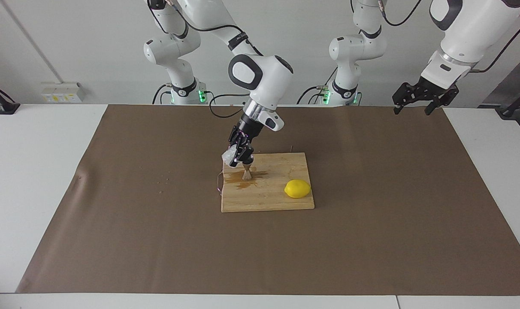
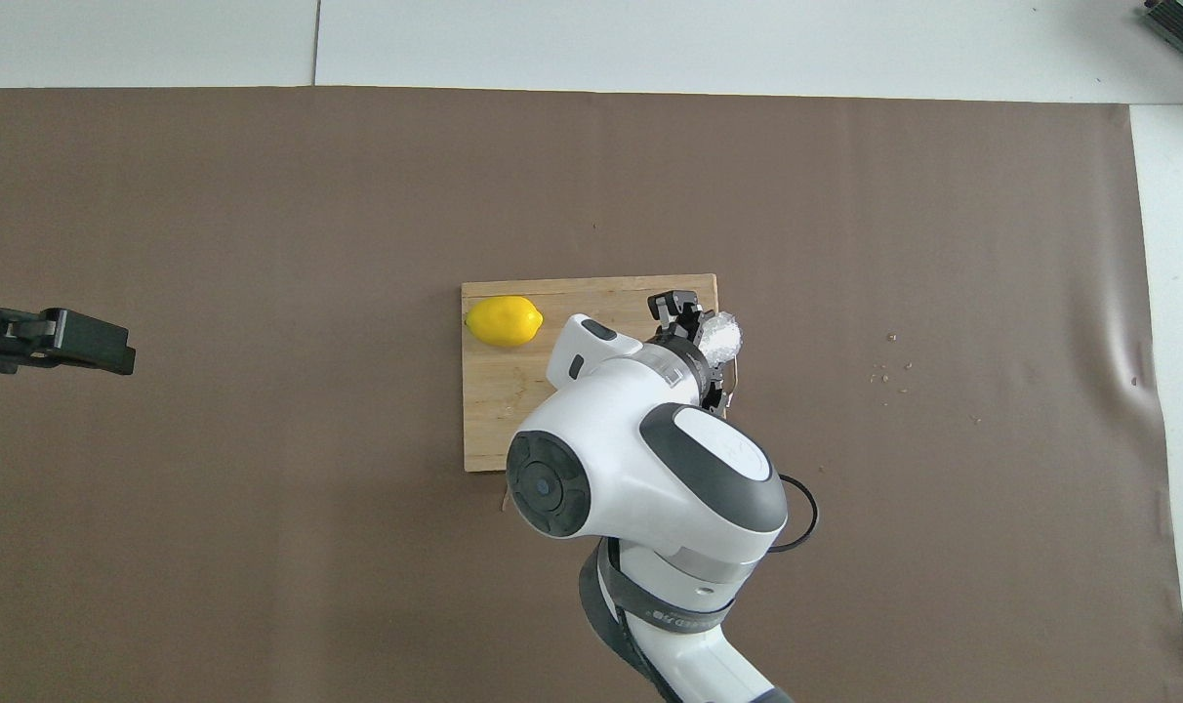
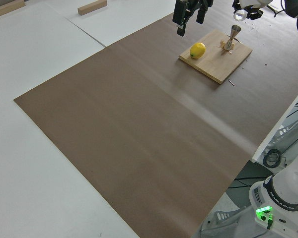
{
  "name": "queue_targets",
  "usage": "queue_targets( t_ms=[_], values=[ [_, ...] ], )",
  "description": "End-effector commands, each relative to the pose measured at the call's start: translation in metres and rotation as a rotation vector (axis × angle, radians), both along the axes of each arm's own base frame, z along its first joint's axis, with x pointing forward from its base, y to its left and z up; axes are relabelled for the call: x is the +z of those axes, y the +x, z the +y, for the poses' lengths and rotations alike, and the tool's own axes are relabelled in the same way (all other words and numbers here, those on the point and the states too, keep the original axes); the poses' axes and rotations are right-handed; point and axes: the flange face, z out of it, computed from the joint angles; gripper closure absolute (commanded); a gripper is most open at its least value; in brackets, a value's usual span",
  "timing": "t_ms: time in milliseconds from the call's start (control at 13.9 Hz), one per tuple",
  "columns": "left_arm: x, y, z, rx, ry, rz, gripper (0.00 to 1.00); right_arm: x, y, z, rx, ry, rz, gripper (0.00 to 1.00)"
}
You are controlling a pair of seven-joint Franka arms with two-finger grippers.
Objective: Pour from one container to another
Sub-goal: 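Carry the white cup back beside the board with the right gripper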
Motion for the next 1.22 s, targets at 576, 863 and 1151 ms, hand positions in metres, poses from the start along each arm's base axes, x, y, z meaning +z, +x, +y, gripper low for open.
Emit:
queue_targets(
  t_ms=[576,863,1151],
  values=[
    [0.001,-0.008,0.001,0.014,-0.002,0.009,0.0,0.007,0.025,-0.064,-0.228,0.226,0.145,1.0],
    [0.001,-0.008,0.001,0.014,-0.002,0.009,0.0,-0.008,0.039,-0.111,-0.316,0.326,0.26,1.0],
    [0.001,-0.008,0.001,0.014,-0.002,0.009,0.0,-0.024,0.046,-0.138,-0.307,0.378,0.278,1.0]
  ],
)
